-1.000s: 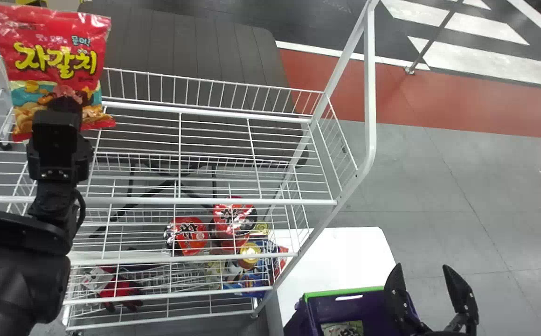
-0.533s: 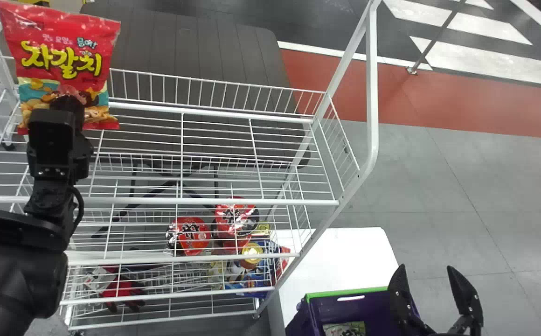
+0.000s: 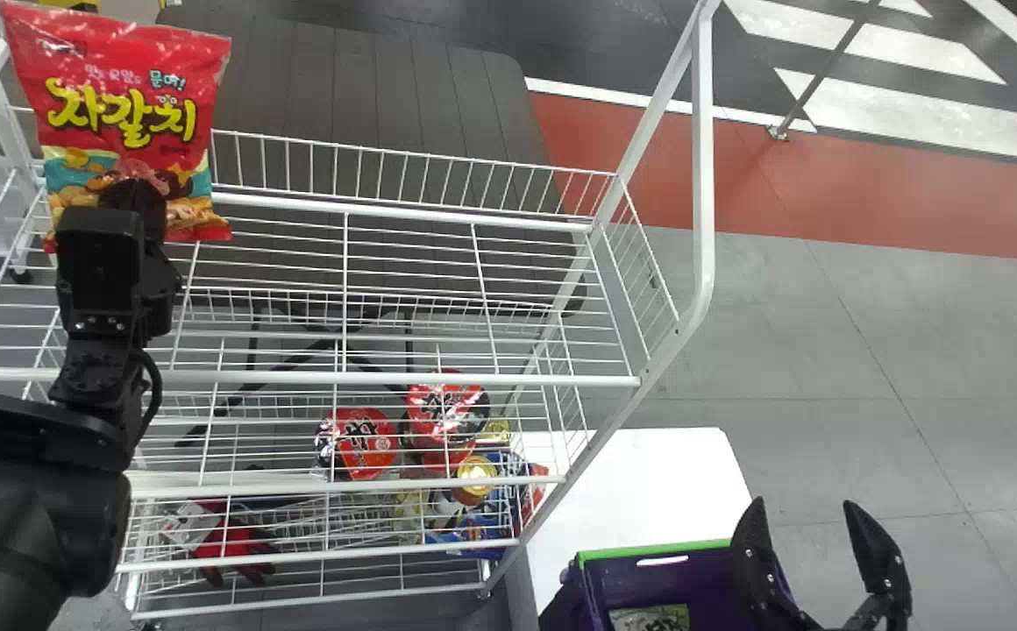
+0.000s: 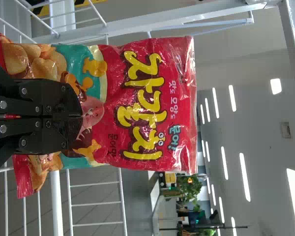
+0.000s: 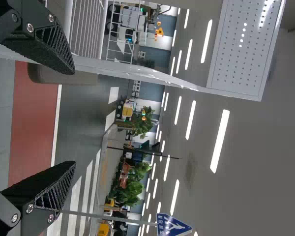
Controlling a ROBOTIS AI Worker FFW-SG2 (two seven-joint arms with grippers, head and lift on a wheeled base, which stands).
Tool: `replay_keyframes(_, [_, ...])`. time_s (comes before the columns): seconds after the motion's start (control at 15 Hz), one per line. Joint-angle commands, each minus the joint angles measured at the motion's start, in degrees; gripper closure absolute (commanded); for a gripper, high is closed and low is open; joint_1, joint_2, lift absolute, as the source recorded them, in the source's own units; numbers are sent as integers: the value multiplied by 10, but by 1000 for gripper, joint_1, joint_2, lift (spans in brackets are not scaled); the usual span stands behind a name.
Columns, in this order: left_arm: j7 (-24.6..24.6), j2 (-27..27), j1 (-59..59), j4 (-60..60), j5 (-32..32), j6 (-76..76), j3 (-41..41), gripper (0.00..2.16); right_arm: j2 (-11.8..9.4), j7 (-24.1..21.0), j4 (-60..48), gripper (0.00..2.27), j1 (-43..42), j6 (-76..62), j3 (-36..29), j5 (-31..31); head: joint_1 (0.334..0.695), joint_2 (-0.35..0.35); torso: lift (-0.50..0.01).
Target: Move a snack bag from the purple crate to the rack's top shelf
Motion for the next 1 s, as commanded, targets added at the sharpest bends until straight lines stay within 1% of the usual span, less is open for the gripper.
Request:
replay_keyframes(0.0, [0, -1, 0, 4, 0, -6, 0, 1035, 0, 0, 0, 184, 0, -2, 0, 1, 695, -309, 0])
replay_keyframes(0.07, [0, -1, 0, 8, 0, -15, 0, 883, 0, 0, 0, 184, 0, -4, 0, 1, 695, -309, 0])
replay_keyframes(0.13, [0, -1, 0, 9, -1, -16, 0, 579, 0, 0, 0, 184, 0, -6, 0, 0, 695, -309, 0])
replay_keyframes(0.27, [0, -1, 0, 10, -1, -22, 0, 326, 0, 0, 0, 184, 0, -9, 0, 0, 695, -309, 0])
replay_keyframes(0.33, [1, -1, 1, 10, -2, -24, 0, 248, 0, 0, 0, 184, 0, -9, 0, 0, 695, -309, 0])
replay_keyframes(0.53, [3, -1, 5, 9, -2, -31, 0, 164, 0, -1, 0, 184, 0, -11, 0, 2, 695, -310, 0])
replay_keyframes(0.73, [7, -1, 9, 9, -1, -52, 1, 164, 0, -1, 1, 184, -1, -9, 0, 3, 695, -310, 0])
replay_keyframes(0.87, [8, -1, 32, -17, 0, -57, 3, 164, 0, -1, 1, 184, -3, -6, 1, 3, 695, -309, 0])
replay_keyframes(0.93, [3, -1, 55, -51, -2, -52, 9, 164, 0, -2, -3, 184, -3, -4, 1, 4, 695, -310, 0])
